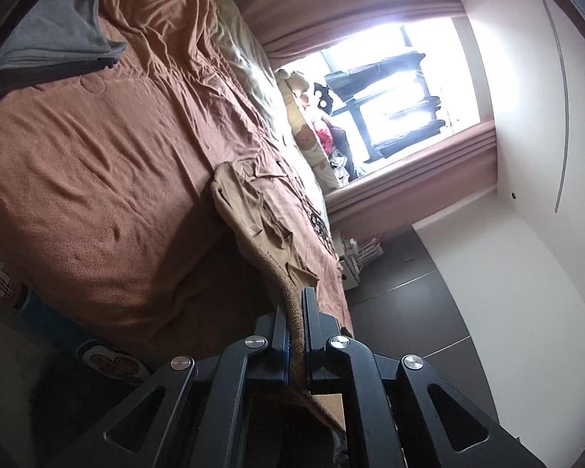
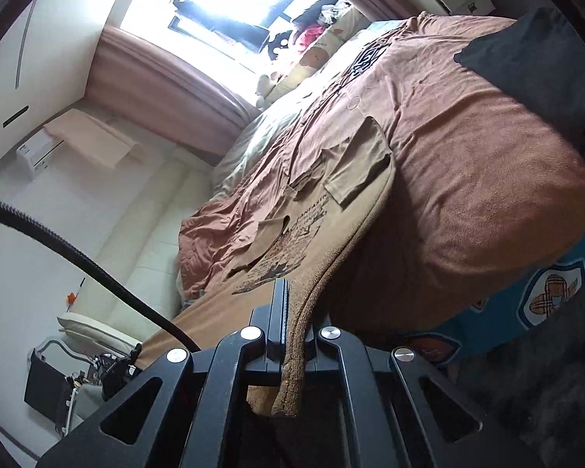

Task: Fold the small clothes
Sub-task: 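Lift the hem with both grippers and fold it toward the collar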

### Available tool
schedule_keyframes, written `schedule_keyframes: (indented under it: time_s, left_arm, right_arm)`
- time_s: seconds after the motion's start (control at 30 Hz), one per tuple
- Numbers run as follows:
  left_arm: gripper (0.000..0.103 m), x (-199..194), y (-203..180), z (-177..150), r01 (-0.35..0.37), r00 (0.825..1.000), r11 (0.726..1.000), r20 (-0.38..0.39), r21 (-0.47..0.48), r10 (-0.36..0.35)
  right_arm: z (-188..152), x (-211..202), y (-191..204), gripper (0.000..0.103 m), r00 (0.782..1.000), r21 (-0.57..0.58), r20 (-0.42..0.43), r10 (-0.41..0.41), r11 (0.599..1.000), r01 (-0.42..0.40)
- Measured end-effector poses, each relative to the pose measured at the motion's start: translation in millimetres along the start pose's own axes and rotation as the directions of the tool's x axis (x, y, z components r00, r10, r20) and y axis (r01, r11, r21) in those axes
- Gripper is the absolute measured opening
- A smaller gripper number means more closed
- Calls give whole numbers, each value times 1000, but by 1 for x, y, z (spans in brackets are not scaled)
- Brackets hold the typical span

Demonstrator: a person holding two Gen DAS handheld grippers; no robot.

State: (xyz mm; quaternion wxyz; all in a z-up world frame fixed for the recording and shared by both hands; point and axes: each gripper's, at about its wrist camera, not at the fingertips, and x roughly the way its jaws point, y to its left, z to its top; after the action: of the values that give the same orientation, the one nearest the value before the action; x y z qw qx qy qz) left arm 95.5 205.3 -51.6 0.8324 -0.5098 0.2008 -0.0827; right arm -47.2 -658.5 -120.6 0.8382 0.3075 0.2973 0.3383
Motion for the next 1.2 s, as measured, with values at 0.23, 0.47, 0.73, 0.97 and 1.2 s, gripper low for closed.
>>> schedule_keyframes:
  time_s: [0.23,0.47,0.73,0.97,1.2]
  left_arm:
    - [5,-53,-25,-13,59,997,997,47,40,-61]
    - [5,-91,-50,-24,119,988,989,87,83,-126]
    - [5,-89,-44,-23,134,987,988,80,81,-140]
    - [5,-55,-31,-3,110,992,992,59,54,-113]
    - [5,-11,-22,28,76,996,996,34,39,-78]
  right_arm:
    - [-11,-31,17,0,997,-51,40,59,997,-57]
    - [-20,-42,14,0,993,-87,65,98,992,-92]
    - [-15,-28,2,0,996,-59,58,72,996,-68]
    - [16,4,0,0,998,-38,50,45,998,-43]
    - [49,46,-2,0,999,-16,37,12,1000,-12]
